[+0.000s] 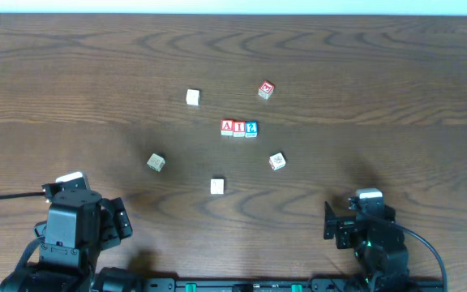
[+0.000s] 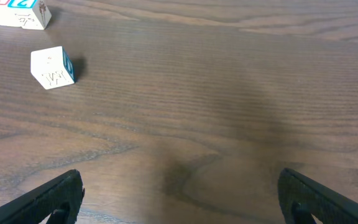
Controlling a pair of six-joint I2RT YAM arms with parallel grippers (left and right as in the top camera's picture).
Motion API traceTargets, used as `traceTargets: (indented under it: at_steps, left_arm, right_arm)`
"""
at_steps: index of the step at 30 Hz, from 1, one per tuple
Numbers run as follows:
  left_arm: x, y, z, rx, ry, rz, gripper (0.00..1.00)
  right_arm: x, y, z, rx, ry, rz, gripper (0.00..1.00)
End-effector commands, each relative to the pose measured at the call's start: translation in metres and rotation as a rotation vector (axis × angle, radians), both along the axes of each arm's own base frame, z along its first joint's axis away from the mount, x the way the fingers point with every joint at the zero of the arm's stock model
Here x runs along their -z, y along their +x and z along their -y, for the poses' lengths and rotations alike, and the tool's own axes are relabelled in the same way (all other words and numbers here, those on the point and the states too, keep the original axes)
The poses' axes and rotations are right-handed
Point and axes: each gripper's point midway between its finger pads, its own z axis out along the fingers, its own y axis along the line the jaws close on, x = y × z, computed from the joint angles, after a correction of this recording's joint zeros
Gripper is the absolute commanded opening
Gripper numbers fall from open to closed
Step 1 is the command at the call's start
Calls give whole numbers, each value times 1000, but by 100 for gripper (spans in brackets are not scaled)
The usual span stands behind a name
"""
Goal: Spell out Ai2
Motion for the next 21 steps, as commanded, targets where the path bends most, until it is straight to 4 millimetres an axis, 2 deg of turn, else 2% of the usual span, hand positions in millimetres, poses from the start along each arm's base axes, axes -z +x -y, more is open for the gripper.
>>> traceTargets:
  at_steps: [1, 12, 14, 19, 21]
  left_arm:
    - [-2, 0, 0, -7, -3, 8, 95]
    - [-5, -2, 0, -4, -9, 32, 95]
    - [-9, -5, 1, 2, -27, 73, 95]
    - [-40, 2, -4, -19, -50, 346, 95]
    - [-39, 4, -8, -17, -26, 404, 95]
  right_arm:
    - [2, 0, 1, -4, -8, 1, 99]
    - [2, 0, 1, -4, -8, 1, 99]
    - [2, 0, 1, -4, -8, 1, 99]
    - [2, 0, 1, -4, -8, 1, 99]
    - [2, 0, 1, -4, -8, 1, 99]
